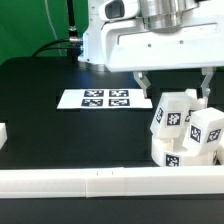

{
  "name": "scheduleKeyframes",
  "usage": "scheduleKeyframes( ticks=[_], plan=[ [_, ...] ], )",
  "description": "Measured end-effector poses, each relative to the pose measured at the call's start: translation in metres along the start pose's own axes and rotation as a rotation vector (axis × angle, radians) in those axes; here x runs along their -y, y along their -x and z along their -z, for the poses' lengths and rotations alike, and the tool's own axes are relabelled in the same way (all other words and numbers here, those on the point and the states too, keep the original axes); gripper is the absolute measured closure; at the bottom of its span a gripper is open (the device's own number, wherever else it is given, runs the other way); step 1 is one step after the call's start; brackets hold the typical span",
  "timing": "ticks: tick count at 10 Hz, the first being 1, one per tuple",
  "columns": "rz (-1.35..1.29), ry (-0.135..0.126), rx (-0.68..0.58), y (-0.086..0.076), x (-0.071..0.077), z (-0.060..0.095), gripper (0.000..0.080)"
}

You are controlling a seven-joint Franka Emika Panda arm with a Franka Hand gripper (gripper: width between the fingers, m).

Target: Assemble stool

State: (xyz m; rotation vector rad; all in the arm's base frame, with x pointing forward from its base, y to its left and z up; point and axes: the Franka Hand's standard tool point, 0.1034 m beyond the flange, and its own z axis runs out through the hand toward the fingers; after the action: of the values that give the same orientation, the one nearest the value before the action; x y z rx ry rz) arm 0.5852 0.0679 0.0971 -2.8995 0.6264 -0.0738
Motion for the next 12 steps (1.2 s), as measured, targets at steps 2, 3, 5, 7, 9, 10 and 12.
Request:
scheduleKeyframes(
  ticks=[2,3,5,7,9,10,12],
  plan=[
    [0.211,0.000,0.001,-0.0014,-0.0032,-0.0006,0.0151],
    [0.279,0.002,0.000,-0.0004,-0.0023,-0.0003,0.0151],
    [0.358,0.011,0.001,0.0021,-0.0022,0.0001,0.0151],
    [0.477,0.020,0.002,0.0007,-0.0053,0.0002,0.0151],
    [0.749,0.051,-0.001,0.0012,-0.0053,-0.0006,0.0151],
    [0.857,0.060,0.007,0.0038,-0.0028,-0.0019,0.0151],
    [1.074,0.075,0.060,0.0070,-0.0005,-0.0049,0.0151]
  ],
)
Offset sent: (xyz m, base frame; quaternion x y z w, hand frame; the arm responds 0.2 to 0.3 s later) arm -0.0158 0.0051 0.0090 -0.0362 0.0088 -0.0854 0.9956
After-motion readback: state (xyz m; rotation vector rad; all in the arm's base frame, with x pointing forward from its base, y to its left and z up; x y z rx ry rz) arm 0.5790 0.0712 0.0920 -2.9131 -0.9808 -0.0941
